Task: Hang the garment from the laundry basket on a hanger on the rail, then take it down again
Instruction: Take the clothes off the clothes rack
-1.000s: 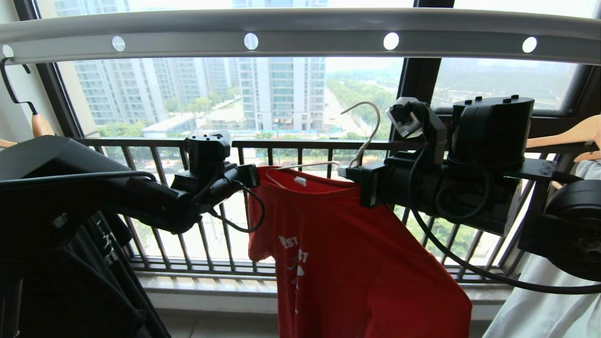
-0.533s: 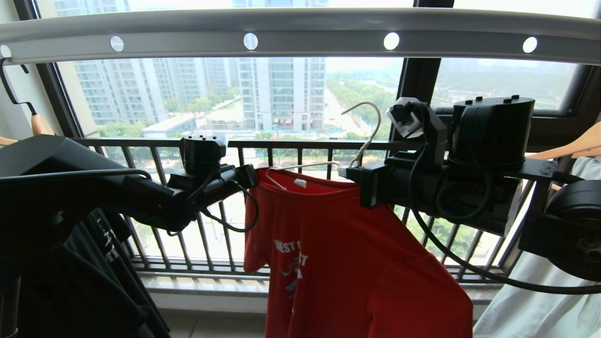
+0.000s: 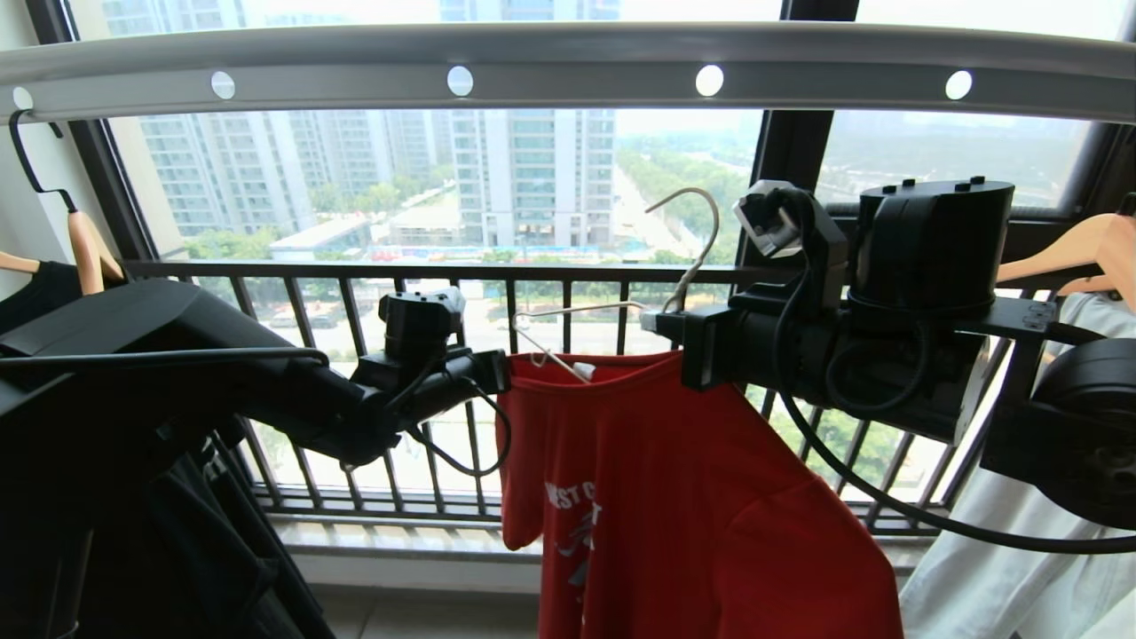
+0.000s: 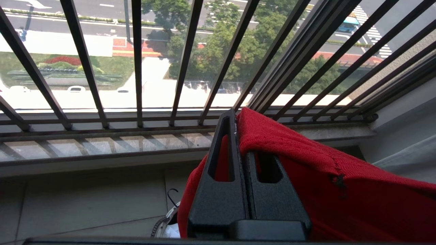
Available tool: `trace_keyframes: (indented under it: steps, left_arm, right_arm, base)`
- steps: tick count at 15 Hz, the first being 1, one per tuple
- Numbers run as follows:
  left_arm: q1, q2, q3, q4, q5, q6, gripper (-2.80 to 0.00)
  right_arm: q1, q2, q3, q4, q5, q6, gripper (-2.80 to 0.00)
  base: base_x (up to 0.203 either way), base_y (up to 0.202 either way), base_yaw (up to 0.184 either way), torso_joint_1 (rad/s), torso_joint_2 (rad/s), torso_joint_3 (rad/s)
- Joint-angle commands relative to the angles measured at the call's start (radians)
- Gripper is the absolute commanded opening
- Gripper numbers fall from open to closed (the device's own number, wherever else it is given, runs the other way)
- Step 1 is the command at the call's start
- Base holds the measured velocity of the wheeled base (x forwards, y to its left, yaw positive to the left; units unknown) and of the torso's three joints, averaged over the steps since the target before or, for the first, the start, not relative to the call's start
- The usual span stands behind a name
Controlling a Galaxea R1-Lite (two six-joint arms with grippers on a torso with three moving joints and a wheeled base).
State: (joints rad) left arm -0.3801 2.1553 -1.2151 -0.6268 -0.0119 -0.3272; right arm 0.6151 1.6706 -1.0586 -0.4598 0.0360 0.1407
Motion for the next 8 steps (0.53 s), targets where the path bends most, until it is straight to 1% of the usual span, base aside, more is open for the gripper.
trace_keyframes:
  steps: [1, 4, 6, 8]
  left_arm:
    - [-0.037, -0.008, 0.037, -0.005, 0.0, 0.029, -2.8]
    - [-0.106, -0.026, 0.077, -0.005, 0.003, 0.034, -2.8]
    - [-0.139, -0.057, 0.101, -0.005, 0.005, 0.036, -2.8]
    - [-0.165, -0.119, 0.132, -0.005, 0.004, 0.037, -2.8]
  right_arm:
    - [-0.002, 0.011, -0.003, -0.008, 0.001, 0.004, -2.8]
    - [-0.006, 0.041, 0.0, -0.105, -0.005, 0.01, -2.8]
    - [-0.006, 0.06, 0.0, -0.179, -0.031, 0.047, -2.8]
    - [-0.006, 0.091, -0.004, -0.263, -0.066, 0.062, -2.8]
  base:
    - [0.0, 0.0, 0.0, 0.0, 0.0, 0.0]
    - [0.0, 0.0, 0.0, 0.0, 0.0, 0.0]
    - [0.0, 0.0, 0.0, 0.0, 0.0, 0.0]
    - [0.0, 0.0, 0.0, 0.0, 0.0, 0.0]
